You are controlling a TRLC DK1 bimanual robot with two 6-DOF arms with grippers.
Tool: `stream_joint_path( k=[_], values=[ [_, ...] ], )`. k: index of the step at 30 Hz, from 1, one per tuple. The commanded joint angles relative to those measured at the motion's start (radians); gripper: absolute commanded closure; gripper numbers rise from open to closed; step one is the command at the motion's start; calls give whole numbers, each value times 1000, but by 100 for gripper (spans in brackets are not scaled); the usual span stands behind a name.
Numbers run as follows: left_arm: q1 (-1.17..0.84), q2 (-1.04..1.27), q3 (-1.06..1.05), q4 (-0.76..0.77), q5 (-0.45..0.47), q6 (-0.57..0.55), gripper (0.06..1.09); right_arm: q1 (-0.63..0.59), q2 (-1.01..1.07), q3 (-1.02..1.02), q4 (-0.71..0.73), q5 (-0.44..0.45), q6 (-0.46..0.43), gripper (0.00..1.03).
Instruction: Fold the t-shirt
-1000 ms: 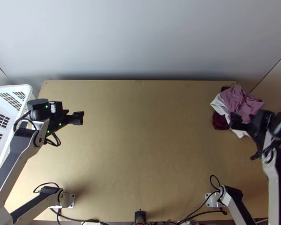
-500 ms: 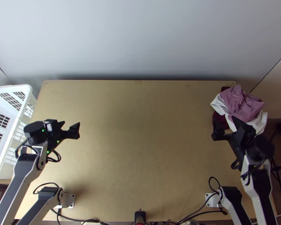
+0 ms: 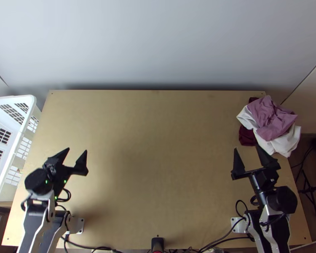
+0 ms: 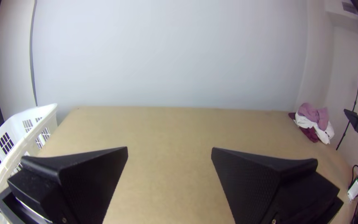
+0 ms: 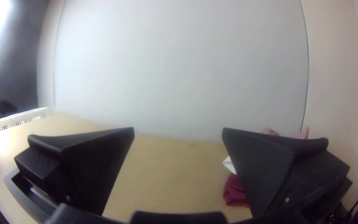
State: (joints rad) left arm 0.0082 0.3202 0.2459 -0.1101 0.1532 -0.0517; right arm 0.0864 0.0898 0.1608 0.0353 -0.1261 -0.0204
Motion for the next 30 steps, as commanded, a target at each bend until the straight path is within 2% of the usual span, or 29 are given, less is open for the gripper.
stream_joint_path(
  k=[1,4,5,7,11,14,30],
  values=[
    [-20,-320,-166,-59,-6,24,10,21,-94,-63,-104,2,-4,4],
    [-30,-320,-166,-60,-9,29,10,92,-94,-64,-232,-6,39,4],
    [-30,-320,-166,-63,-9,42,10,151,-90,-66,-241,-1,36,4],
    [-36,-320,-169,-91,-7,85,10,191,-93,-66,-245,40,36,4],
    [-39,-317,-169,-94,-14,93,10,170,-91,-67,-258,68,33,4],
    [1,-320,-169,-99,-73,95,10,168,-91,-67,-258,68,33,4],
    [10,-320,-169,-100,-75,95,10,168,-91,-67,-258,68,33,4]
  ],
)
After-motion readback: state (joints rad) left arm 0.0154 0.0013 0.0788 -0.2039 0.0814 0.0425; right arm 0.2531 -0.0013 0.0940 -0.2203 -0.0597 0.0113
